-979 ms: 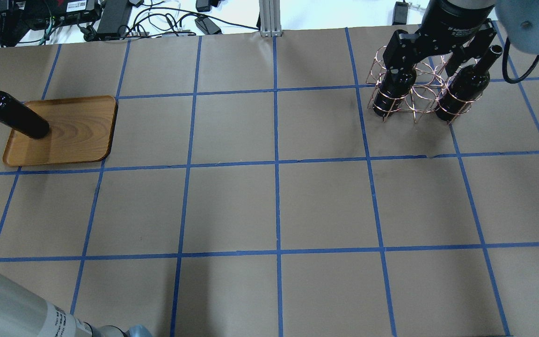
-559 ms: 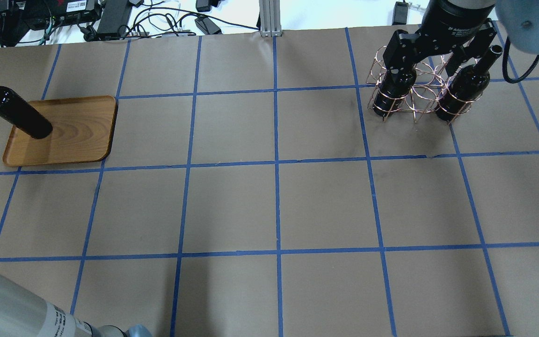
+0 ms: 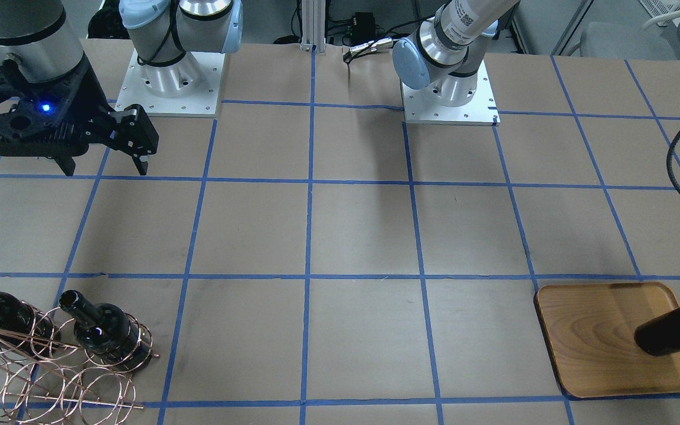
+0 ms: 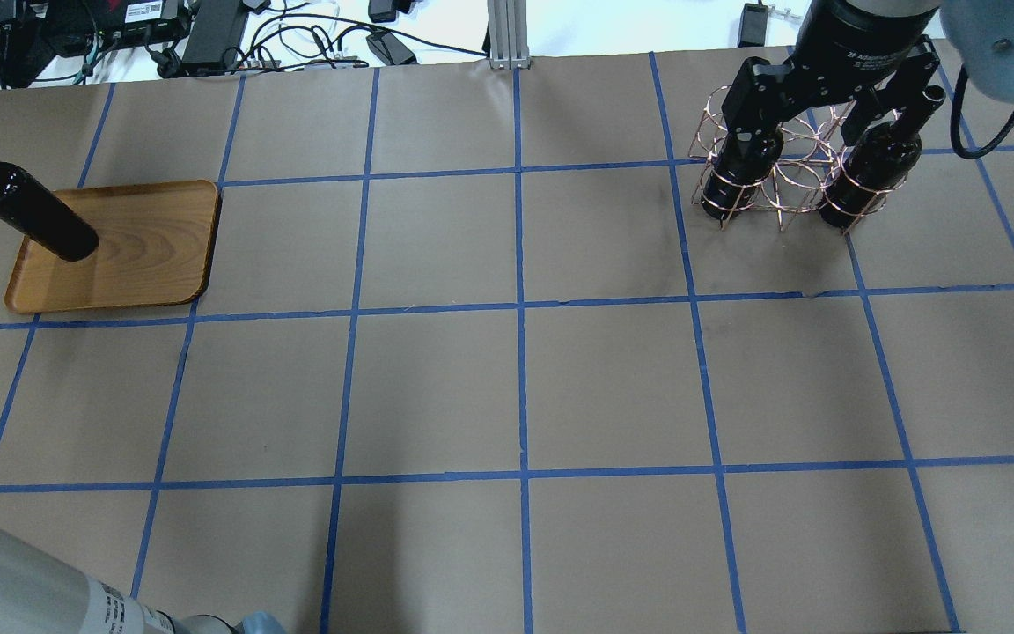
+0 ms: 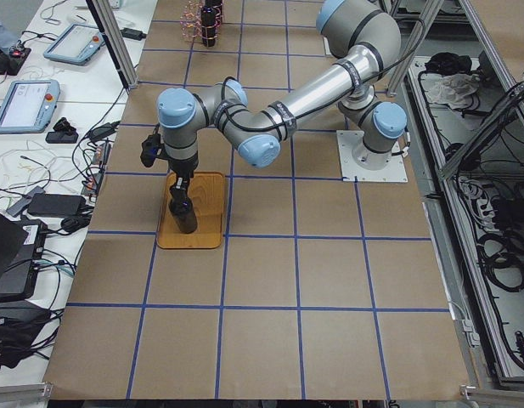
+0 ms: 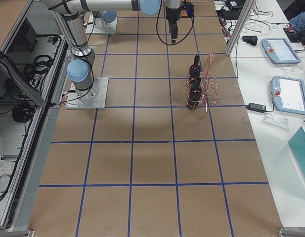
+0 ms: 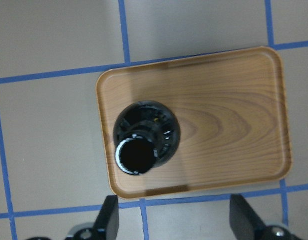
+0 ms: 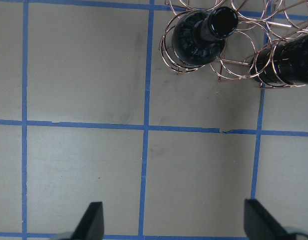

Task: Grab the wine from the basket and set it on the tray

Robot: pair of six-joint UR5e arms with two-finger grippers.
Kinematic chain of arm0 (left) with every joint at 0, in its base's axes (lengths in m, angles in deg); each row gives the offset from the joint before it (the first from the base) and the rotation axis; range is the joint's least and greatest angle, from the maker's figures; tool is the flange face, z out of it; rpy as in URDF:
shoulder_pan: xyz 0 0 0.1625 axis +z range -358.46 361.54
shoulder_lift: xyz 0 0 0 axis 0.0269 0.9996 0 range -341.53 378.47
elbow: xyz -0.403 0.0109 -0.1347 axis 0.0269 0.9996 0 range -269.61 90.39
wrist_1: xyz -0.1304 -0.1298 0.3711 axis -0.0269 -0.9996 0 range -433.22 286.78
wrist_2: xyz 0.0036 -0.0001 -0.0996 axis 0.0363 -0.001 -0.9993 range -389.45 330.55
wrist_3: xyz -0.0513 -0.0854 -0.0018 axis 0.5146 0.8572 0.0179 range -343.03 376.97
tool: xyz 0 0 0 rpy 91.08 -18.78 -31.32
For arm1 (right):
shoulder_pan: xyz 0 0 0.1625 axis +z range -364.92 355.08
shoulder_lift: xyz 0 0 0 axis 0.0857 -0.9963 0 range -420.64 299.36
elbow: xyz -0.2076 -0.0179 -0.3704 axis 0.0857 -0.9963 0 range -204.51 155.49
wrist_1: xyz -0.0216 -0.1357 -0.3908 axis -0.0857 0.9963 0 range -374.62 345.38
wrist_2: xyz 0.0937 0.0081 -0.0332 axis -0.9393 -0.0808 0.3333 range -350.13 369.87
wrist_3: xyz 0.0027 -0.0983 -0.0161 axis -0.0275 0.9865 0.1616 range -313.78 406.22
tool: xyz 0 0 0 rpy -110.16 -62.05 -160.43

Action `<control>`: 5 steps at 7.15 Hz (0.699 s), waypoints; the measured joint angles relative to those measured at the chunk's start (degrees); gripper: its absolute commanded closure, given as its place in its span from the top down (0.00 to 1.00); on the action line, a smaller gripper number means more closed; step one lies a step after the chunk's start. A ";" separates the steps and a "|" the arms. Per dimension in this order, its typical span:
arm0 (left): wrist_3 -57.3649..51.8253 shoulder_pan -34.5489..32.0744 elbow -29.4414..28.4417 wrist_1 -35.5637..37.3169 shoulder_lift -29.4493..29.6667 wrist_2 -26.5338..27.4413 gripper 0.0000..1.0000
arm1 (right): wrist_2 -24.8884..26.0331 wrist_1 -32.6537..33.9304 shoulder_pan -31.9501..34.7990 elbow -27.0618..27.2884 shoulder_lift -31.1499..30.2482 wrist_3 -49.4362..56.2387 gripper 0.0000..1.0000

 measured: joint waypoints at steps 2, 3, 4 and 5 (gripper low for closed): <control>5.34 -4.38 0.40 -8.15 -5.30 0.25 0.92 | -0.01 -0.11 0.01 0.09 -0.29 -0.14 1.00; 11.28 -8.44 1.66 -10.56 -8.31 0.85 1.00 | -0.02 -0.03 0.01 0.24 -0.37 -0.17 1.00; 20.00 -13.49 3.83 -11.65 -11.48 1.57 1.00 | -0.05 0.26 0.01 0.51 -0.43 -0.14 1.00; 28.94 -18.82 6.27 -12.32 -14.58 1.89 1.00 | -0.07 0.57 0.01 0.74 -0.46 -0.11 1.00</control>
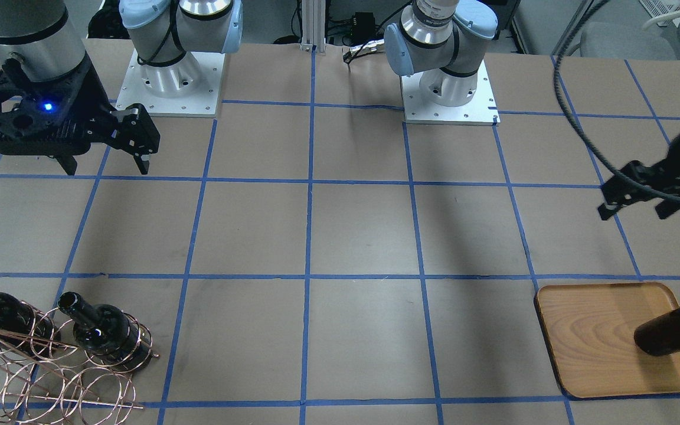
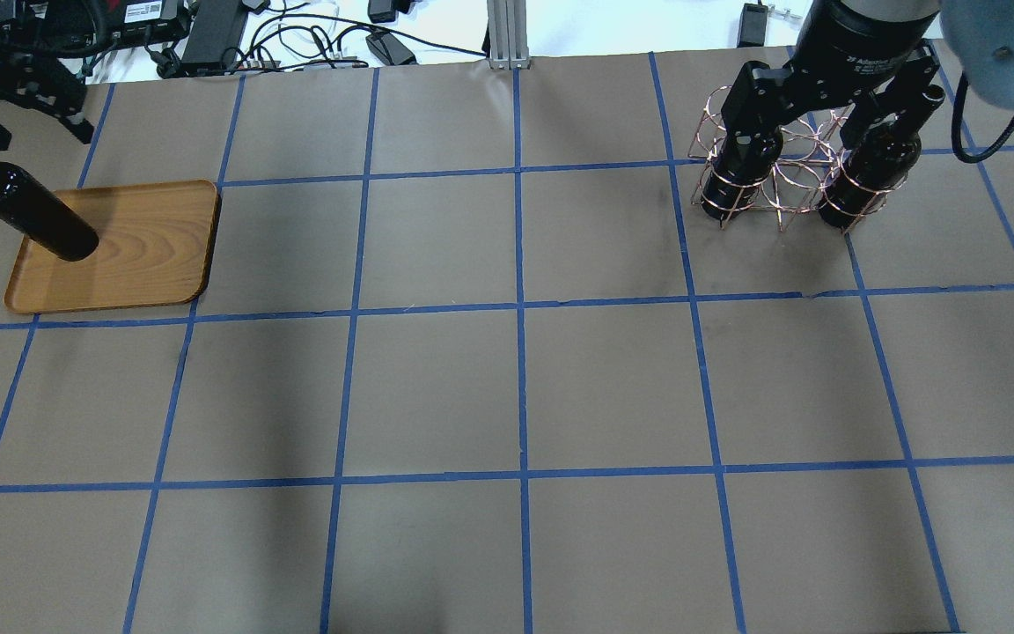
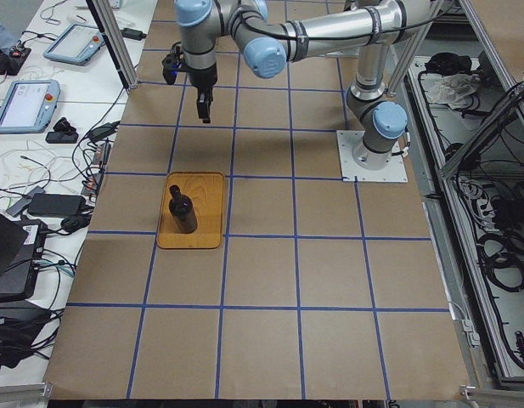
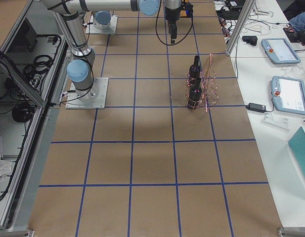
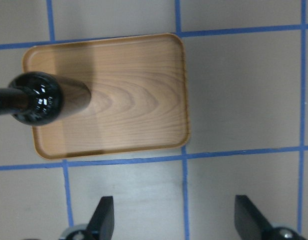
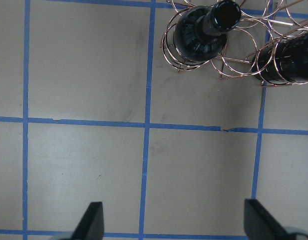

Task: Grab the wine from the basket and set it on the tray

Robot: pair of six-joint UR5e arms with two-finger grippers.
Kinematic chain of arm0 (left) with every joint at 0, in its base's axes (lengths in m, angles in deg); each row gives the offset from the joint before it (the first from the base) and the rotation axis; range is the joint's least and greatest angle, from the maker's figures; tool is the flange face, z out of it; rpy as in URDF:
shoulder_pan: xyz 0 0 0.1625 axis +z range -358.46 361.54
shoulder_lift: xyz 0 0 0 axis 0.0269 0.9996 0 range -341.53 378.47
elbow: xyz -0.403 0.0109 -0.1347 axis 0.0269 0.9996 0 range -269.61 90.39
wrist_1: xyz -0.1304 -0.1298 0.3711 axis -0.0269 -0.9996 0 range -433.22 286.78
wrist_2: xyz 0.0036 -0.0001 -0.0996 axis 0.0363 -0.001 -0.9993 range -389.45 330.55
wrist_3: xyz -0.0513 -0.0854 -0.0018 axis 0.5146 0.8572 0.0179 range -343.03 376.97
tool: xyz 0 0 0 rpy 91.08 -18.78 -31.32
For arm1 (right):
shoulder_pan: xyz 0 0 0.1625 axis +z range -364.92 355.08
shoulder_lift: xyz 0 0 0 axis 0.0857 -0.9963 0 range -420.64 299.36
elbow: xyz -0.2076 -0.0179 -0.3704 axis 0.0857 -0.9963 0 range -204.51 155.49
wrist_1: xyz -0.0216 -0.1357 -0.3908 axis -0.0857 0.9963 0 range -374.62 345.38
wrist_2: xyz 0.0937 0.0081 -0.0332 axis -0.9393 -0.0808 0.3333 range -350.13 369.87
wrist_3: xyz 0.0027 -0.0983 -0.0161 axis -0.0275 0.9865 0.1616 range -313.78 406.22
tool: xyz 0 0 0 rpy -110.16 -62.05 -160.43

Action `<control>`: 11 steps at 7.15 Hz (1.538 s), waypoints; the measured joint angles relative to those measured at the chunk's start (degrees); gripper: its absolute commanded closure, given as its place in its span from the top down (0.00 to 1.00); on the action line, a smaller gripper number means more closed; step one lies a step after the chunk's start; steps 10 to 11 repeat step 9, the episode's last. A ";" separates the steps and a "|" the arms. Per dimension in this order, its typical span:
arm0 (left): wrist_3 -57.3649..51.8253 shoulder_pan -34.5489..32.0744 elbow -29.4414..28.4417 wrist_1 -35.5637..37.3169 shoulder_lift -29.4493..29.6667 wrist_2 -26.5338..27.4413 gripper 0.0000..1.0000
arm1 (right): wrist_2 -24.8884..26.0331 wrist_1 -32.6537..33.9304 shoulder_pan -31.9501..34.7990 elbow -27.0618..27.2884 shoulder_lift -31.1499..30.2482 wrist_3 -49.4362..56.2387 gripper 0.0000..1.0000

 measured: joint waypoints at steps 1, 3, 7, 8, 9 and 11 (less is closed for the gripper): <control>5.86 -4.65 2.29 -0.62 -2.92 -0.07 1.00 | 0.00 0.16 0.00 0.13 -0.01 -0.11 1.00; 10.35 -10.86 6.34 -1.68 -8.10 -0.10 1.00 | -0.22 0.30 0.00 0.15 -0.07 -0.30 1.00; 14.12 -14.34 8.65 -0.06 -10.80 0.14 1.00 | -0.02 0.35 -0.01 0.20 0.03 -0.10 1.00; 14.15 -14.43 8.74 0.41 -11.20 0.25 1.00 | -0.03 0.37 -0.01 0.20 0.00 -0.09 1.00; 14.15 -14.47 9.00 0.49 -11.53 0.30 1.00 | -0.10 0.38 -0.01 0.20 -0.01 0.01 1.00; 14.15 -14.47 9.00 0.49 -11.53 0.30 1.00 | -0.10 0.38 -0.01 0.20 -0.01 0.01 1.00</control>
